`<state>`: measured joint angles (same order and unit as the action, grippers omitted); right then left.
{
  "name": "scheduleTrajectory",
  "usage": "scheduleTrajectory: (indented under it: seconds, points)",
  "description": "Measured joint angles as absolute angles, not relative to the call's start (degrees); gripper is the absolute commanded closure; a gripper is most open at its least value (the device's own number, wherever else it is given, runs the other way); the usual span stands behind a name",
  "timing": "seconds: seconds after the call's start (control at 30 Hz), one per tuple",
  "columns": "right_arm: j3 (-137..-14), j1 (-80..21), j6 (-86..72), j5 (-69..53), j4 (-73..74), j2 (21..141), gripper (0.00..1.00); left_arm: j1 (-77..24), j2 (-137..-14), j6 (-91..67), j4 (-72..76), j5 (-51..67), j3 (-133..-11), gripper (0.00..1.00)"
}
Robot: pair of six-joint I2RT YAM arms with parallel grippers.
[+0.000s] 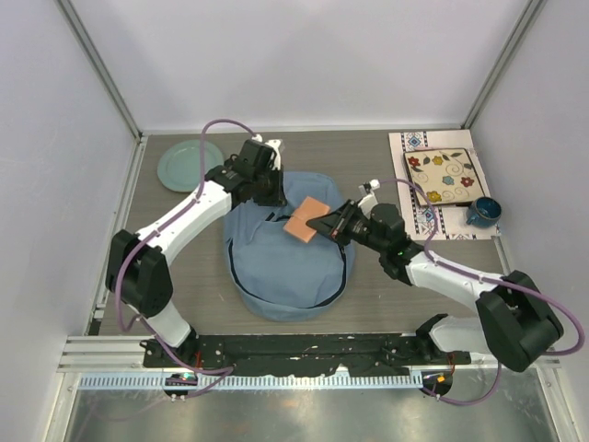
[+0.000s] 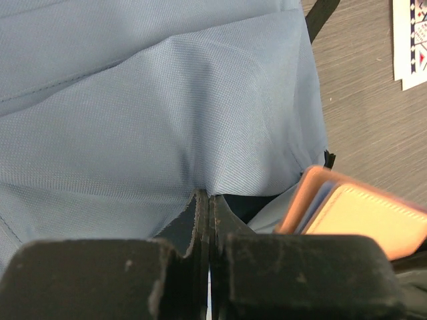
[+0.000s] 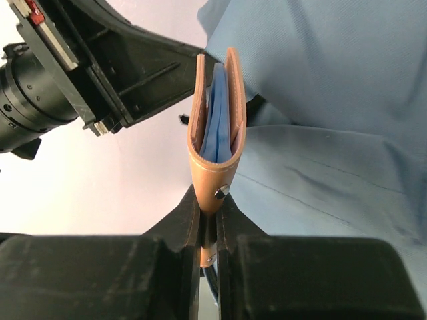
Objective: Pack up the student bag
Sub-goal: Place the personal item in the student bag.
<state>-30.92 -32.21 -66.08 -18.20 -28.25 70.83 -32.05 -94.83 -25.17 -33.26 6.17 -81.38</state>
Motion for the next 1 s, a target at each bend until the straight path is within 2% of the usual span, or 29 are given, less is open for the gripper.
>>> scheduleTrajectory:
  seconds: [0.2, 0.43, 0.73, 1.0]
  points:
    - [-30.1, -34.5, -69.8, -19.1, -35.6, 77.5, 0.99, -31.1, -92.4, -31.0, -30.9, 6.6, -77.9, 1.00]
    - [-30.0, -36.1, -70.5, -19.2, -34.6, 79.5, 0.99, -28.6, -89.8, -35.6, -29.0, 7.5, -74.8, 1.00]
    - [-28.8, -40.1, -70.2, -19.9, -31.6, 83.0, 0.99, -26.9, -89.6, -34.9, -28.8, 12.1, -75.1, 1.00]
    - [-28.4, -39.4, -71.9, -20.9, -36.3, 85.3, 0.99, -26.2, -89.6, -33.9, -28.0, 18.8, -75.8, 1.00]
